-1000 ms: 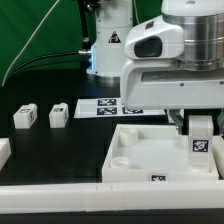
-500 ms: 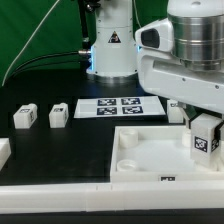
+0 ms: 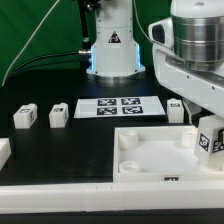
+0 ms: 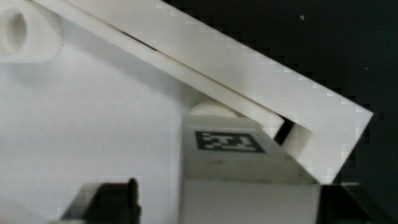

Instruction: Assemble one leg

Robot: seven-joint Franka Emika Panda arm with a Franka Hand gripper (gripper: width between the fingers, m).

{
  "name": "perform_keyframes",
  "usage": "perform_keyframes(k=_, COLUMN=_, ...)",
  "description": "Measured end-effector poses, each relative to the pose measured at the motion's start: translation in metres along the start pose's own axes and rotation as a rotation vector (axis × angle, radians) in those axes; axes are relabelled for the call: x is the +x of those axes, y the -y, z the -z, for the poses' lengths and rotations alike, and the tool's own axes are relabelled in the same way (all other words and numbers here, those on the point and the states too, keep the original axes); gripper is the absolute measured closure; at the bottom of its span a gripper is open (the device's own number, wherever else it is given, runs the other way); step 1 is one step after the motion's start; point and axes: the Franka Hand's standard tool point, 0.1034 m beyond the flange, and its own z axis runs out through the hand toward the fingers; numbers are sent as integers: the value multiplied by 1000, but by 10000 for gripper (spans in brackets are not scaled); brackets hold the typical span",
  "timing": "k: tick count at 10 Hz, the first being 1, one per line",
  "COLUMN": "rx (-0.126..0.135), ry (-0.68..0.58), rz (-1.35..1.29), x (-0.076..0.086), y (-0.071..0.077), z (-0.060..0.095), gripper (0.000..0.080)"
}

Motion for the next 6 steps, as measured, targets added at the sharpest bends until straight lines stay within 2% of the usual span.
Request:
perform_keyframes(k=1, rx=0, ry=0, rz=53, x=0, y=0, z=0, gripper=207)
perform_keyframes(k=2, rx=0, ry=0, rz=80, x=0, y=0, z=0, gripper=163)
perform_keyframes(k=3, rx=-1, ry=0, rz=139, x=0, y=0, z=-1, gripper=163)
perform_keyframes(k=5, rx=-20, ry=5, rz=443, x=-1, y=-2, z=-1, gripper=152)
perform_keyframes(k=6, rx=-42, ry=9, rz=567, x=-2, y=-4, z=0, gripper=152)
